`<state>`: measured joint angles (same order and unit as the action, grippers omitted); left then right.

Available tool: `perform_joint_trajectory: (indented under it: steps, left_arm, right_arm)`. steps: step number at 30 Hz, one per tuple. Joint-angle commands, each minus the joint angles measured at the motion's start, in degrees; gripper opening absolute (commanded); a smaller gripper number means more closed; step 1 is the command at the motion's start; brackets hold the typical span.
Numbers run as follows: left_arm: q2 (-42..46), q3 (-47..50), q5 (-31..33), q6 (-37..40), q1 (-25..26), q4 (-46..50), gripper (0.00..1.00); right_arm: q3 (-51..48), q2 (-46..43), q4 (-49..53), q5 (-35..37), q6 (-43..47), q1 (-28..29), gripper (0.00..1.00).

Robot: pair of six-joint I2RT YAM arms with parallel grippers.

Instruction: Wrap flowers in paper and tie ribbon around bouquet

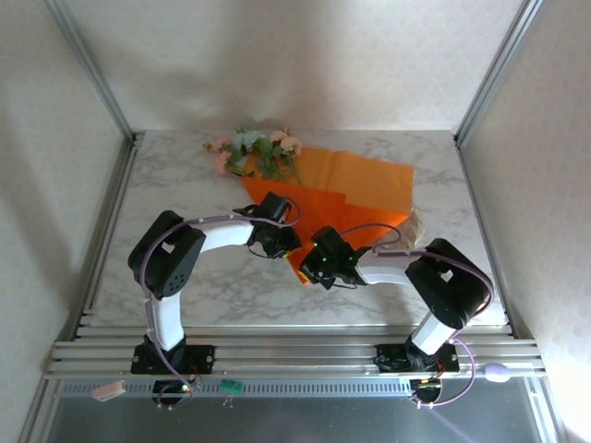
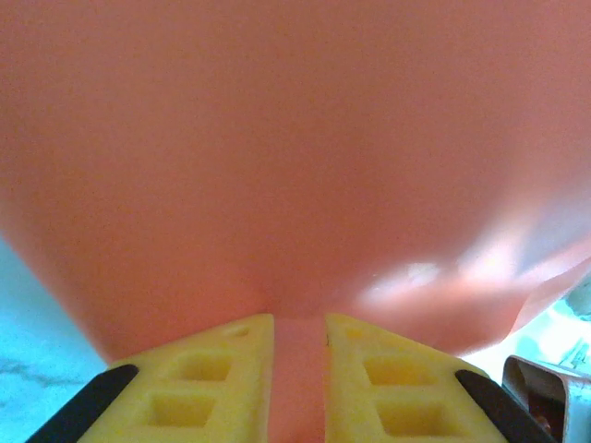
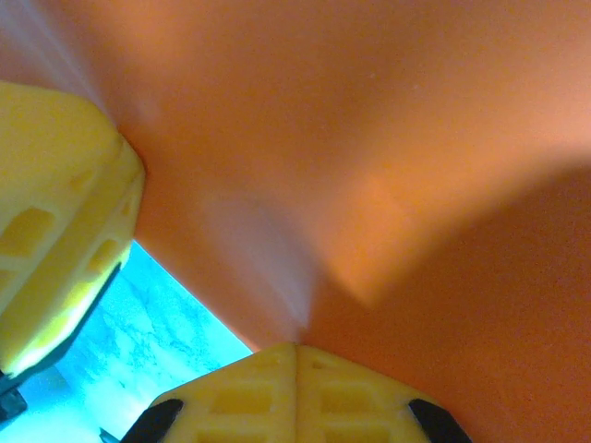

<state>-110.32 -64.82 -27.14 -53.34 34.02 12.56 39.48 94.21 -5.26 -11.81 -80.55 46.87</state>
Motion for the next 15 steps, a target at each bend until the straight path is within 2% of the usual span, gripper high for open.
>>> perform_joint_trajectory:
  steps: [1,5,8,12,15]
  left_arm:
    - [-3.71,-3.79,3.92,5.08,-3.69,5.33,0.18]
    - [-7.58,-7.75,5.39,8.78,-9.70,7.98,0.18]
    - [-11.07,-14.20,8.23,12.77,-14.49,10.61,0.18]
    - [-17.72,-26.71,9.32,17.32,-19.89,13.03,0.19]
    - [-23.68,-39.74,14.98,19.62,-22.13,20.79,0.18]
  right_arm:
    - [-2.32,1.13,13.61,2.17,-0.04,-0.15,0.06]
    - [-2.37,2.11,14.09,1.63,-0.51,-0.13,0.05]
    - [-2.92,1.91,13.42,1.58,-0.96,-0.14,0.05]
    - [-2.83,2.10,13.08,1.27,-1.16,-0.10,0.05]
    - [-2.70,2.17,12.75,1.24,-1.69,-0.05,0.05]
